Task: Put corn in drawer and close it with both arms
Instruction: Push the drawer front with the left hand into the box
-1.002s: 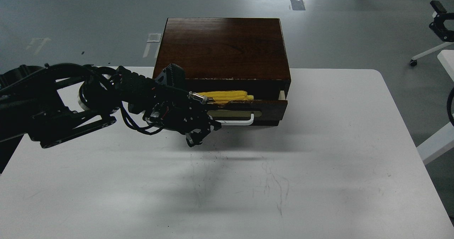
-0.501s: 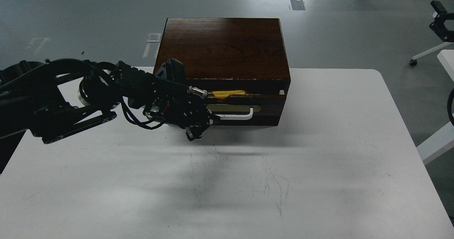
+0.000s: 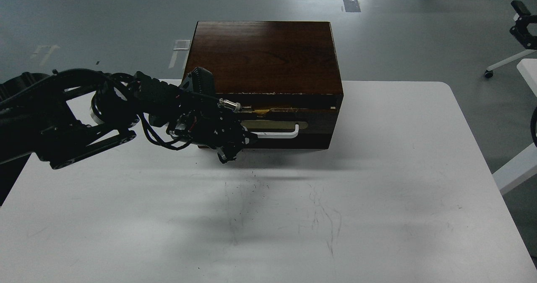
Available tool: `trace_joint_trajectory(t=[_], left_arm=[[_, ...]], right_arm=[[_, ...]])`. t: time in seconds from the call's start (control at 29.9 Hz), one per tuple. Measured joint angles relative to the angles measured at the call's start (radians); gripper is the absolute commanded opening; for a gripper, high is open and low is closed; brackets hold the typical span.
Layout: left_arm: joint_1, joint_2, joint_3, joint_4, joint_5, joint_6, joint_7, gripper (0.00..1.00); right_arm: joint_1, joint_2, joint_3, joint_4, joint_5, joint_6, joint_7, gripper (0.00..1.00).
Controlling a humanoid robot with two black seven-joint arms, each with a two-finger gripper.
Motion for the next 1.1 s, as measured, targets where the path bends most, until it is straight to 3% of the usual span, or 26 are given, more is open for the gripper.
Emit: trace_joint_trajectory(t=[0.63,1.1], left_arm=[[0.005,-0.043,0.005,0.095,0.000,0.026,0.000,0.00],[-0.007,-0.053,0.000,0.058,0.000,0.029,0.000,0.00]], right_arm=[[-0.004,-0.001,0.001,0.001,0.000,0.000,0.001,1.00],[-0.004,-0.001,0.001,-0.002,0.000,0.000,0.001,1.00]])
